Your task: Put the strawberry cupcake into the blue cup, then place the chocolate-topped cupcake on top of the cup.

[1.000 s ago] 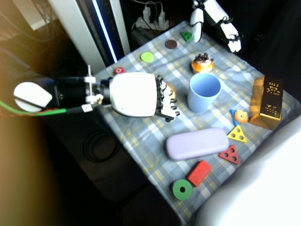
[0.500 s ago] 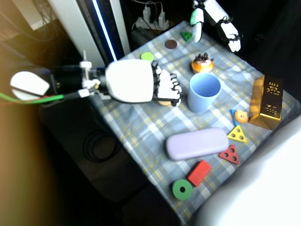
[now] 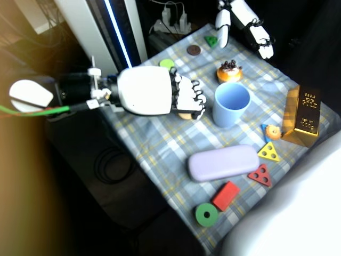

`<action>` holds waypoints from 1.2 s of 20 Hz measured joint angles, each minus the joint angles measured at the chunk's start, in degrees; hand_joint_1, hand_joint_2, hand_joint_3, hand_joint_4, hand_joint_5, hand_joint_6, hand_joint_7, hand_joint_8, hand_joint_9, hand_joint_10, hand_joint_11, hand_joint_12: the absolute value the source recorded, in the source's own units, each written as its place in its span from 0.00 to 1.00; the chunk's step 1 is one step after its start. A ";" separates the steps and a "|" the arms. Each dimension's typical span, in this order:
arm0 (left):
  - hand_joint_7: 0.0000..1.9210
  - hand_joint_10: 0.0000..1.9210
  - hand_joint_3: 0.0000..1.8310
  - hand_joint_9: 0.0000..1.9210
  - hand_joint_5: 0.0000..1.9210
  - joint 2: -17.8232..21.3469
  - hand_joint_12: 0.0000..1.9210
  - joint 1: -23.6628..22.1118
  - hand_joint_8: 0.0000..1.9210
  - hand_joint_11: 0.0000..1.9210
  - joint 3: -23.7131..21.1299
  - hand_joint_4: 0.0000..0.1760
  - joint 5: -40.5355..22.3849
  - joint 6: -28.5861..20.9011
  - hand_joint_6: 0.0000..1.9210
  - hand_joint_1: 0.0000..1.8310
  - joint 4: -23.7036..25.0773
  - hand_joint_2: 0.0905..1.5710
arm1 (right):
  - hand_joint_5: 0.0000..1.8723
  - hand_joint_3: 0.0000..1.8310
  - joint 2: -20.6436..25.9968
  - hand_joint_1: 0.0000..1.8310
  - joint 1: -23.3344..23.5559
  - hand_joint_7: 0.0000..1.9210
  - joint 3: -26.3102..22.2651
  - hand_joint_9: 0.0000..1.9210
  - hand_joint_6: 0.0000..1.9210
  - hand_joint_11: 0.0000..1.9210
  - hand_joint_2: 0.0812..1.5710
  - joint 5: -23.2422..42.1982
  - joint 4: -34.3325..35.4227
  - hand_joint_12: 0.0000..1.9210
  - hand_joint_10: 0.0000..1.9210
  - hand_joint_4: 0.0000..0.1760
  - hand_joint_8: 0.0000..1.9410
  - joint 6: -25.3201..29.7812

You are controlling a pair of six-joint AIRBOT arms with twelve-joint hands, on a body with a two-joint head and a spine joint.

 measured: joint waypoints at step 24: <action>0.06 0.00 0.00 0.09 0.05 0.00 0.20 0.00 0.00 0.00 0.00 0.73 0.02 0.00 0.00 0.05 -0.04 0.64 | 0.40 0.00 0.00 0.46 0.00 0.38 0.11 0.34 0.00 0.13 0.58 0.26 -0.09 0.48 0.00 0.07 0.00 0.00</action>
